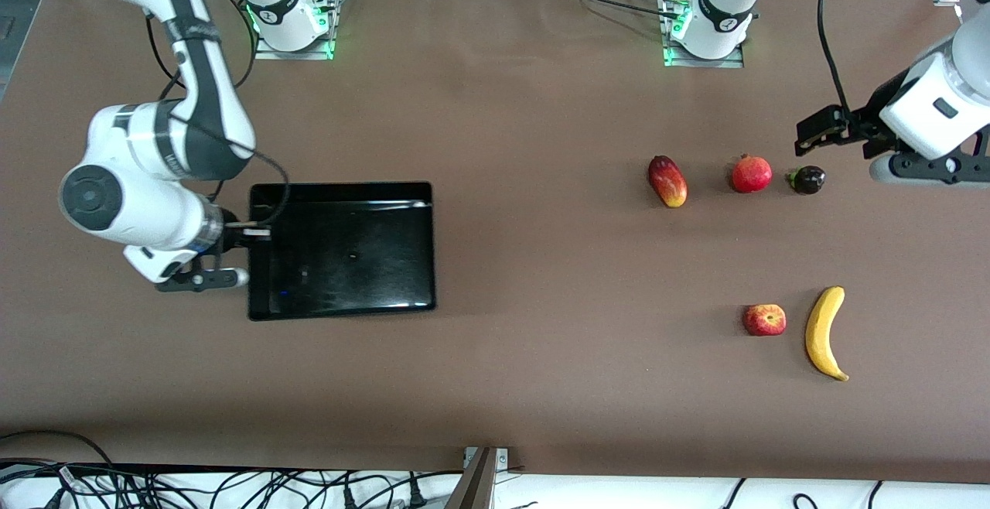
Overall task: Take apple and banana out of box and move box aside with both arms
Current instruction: 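Drag the tray with the right gripper while the left gripper withdraws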
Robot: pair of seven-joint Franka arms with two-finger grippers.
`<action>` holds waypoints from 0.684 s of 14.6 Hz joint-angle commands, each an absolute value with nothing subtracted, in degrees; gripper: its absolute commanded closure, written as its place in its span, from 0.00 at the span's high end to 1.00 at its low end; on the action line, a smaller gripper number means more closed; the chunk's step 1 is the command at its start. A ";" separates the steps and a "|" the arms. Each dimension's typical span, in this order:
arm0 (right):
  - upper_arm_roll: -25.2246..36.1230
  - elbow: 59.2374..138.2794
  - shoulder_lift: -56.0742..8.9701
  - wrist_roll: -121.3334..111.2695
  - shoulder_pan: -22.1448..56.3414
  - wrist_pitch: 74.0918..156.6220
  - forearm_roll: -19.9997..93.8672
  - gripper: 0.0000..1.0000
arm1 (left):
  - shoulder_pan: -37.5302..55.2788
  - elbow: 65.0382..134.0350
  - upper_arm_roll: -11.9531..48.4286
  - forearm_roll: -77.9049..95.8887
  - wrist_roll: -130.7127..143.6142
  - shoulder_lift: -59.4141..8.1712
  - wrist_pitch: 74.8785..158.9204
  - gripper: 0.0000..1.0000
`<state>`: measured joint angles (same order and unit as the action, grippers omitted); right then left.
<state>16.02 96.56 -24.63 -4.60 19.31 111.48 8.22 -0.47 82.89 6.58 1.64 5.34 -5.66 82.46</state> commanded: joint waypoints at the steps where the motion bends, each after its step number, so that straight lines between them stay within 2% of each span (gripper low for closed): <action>1: 18.28 103.78 -23.20 -14.03 16.36 117.74 11.86 0.00 | 0.87 87.45 4.14 2.99 2.99 -0.80 82.62 1.00; 4: 18.28 109.23 -23.64 -17.93 12.92 125.05 11.95 0.00 | 7.11 88.33 -2.36 2.99 1.41 1.05 81.13 1.00; 8: 18.28 112.05 -24.34 -17.67 11.34 126.56 13.36 0.00 | 6.77 88.15 -2.29 2.99 1.14 0.97 81.04 1.00; 9: 18.28 112.15 -24.35 -17.67 11.34 126.48 13.27 0.15 | 6.77 88.15 -2.20 2.99 1.14 0.79 81.04 1.00; 10: 18.28 111.97 -24.35 -17.58 11.34 126.39 13.27 0.76 | 6.68 88.15 -2.20 2.99 1.14 0.62 80.95 1.00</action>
<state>18.75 110.71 -25.52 -16.79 12.00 125.98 12.42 6.10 86.79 -1.31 1.70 2.71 -0.39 81.02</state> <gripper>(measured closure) 0.894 0.000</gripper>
